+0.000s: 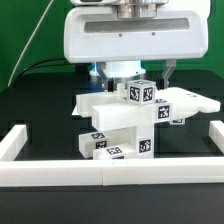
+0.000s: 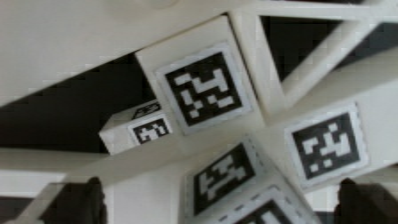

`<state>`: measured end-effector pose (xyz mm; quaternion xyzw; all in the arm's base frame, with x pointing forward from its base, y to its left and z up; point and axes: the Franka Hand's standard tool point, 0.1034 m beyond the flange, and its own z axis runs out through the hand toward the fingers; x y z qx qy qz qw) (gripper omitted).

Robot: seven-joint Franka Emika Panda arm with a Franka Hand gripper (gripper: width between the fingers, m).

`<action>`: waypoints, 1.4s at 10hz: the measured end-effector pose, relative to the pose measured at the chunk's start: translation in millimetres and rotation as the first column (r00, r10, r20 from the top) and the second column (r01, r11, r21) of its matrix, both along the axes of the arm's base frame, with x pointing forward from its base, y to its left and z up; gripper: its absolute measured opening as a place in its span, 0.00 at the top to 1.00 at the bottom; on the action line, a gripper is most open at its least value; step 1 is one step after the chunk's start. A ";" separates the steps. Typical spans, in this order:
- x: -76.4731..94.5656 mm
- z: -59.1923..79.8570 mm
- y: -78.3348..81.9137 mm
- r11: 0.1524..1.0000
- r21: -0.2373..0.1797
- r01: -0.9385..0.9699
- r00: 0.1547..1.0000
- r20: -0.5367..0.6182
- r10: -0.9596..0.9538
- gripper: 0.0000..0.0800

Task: Assemble chair

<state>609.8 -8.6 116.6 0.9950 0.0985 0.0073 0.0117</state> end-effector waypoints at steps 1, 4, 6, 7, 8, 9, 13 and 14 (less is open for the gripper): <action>0.9 -0.4 4.6 0.993 -0.011 -0.119 0.993 0.001 0.119 0.19; 3.0 0.1 7.0 0.968 -0.017 -0.250 0.968 0.006 0.250 0.19; 2.9 0.0 6.9 0.977 -0.016 -0.210 0.978 0.007 0.211 0.20; 2.9 0.0 7.3 0.990 -0.013 -0.137 0.990 0.010 0.137 0.41; 3.0 0.0 7.2 0.999 -0.010 -0.051 0.999 0.013 0.051 0.65; 3.0 0.0 7.5 1.000 -0.007 0.013 1.000 0.015 -0.013 0.65; 4.3 -0.5 6.4 0.933 0.007 0.359 0.933 0.032 -0.359 0.64; 5.0 -0.6 2.4 0.901 0.017 0.433 0.901 0.032 -0.433 0.64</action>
Offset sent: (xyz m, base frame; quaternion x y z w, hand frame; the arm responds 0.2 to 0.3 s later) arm 0.0000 0.0000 0.0000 0.0000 0.0000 -0.1296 0.9916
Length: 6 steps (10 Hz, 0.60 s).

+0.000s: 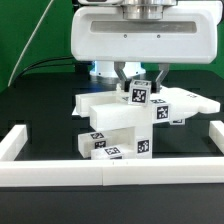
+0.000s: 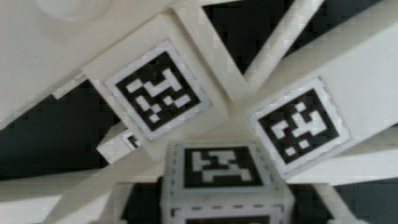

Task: Assemble chair

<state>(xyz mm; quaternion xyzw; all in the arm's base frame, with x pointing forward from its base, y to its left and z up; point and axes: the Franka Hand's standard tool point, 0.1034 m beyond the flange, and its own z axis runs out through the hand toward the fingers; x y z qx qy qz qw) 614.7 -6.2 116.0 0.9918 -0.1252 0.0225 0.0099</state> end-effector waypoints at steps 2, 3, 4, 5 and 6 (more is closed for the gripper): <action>0.8 -0.2 -5.6 0.990 0.015 0.139 0.990 0.004 -0.139 0.64; 0.8 -0.2 -6.4 0.960 0.034 0.278 0.961 0.004 -0.278 0.64; 0.8 -0.6 -6.8 0.926 0.046 0.374 0.927 0.001 -0.375 0.64; 1.0 -0.7 -6.8 0.887 0.056 0.459 0.888 -0.002 -0.459 0.64; 1.2 -0.8 -7.2 0.826 0.070 0.559 0.828 -0.010 -0.560 0.64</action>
Offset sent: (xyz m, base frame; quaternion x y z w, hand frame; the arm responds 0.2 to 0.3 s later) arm -0.0029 -0.0107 -0.0025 -0.0004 -0.0074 0.2831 0.9591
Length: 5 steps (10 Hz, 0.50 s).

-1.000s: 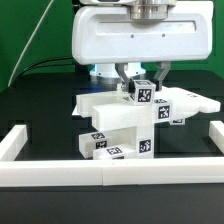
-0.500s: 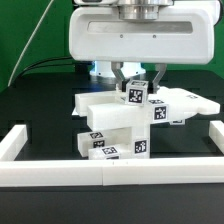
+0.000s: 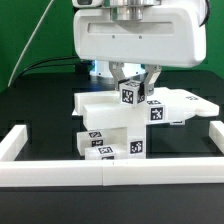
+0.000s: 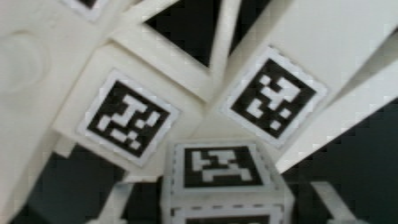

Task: Assemble chair

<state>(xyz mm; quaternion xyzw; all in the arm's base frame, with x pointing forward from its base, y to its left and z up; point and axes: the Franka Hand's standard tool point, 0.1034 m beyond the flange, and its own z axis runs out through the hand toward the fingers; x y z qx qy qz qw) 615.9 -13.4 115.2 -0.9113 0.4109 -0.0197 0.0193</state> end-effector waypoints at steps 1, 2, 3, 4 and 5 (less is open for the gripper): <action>0.3 0.1 -0.1 0.993 0.016 0.117 0.993 -0.001 -0.117 0.64; 0.7 0.2 -0.9 0.979 0.029 0.200 0.980 -0.003 -0.201 0.64; 1.2 0.3 -2.0 0.977 0.036 0.212 0.977 0.000 -0.212 0.64; 1.2 0.3 -1.7 0.979 0.035 0.201 0.980 0.001 -0.201 0.64; 1.2 0.2 -1.7 0.983 0.034 0.182 0.983 0.002 -0.183 0.64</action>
Offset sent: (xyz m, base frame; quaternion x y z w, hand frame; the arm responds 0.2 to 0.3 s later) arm 0.0000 0.0000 0.0000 0.0000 0.0000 0.0000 1.0000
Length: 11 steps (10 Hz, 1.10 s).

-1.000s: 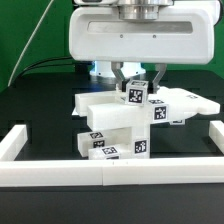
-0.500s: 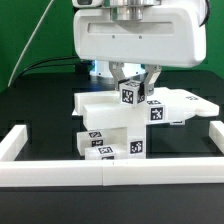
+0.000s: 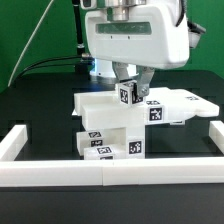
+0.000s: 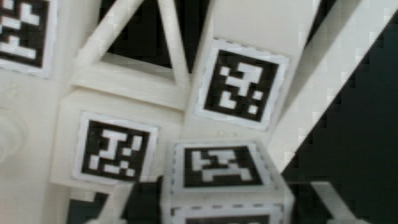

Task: Assemble chair

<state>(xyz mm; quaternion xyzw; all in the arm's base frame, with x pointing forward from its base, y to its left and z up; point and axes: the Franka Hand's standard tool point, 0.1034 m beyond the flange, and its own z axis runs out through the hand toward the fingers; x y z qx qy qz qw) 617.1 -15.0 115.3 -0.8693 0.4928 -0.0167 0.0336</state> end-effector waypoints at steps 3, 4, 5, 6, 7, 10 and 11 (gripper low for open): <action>1.8 2.9 5.9 0.924 -0.021 -0.381 0.924 -0.014 0.381 0.27; 1.2 2.5 7.4 0.871 -0.029 -0.490 0.872 -0.014 0.490 0.20; -1.0 0.8 9.9 0.800 -0.044 -0.599 0.801 -0.024 0.598 0.19; -1.3 1.2 6.3 0.773 -0.059 -0.632 0.774 -0.011 0.633 0.19; -1.8 0.8 4.2 0.719 -0.066 -0.692 0.721 -0.018 0.693 0.19; -0.5 0.5 -0.3 0.398 -0.098 -0.912 0.405 -0.064 0.912 0.19; 0.9 0.4 -1.8 0.294 -0.111 -0.950 0.302 -0.068 0.951 0.19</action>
Offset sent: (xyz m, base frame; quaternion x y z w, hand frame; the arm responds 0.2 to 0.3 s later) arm 0.0003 0.0134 0.0018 0.0055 -0.0226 -0.3062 0.9517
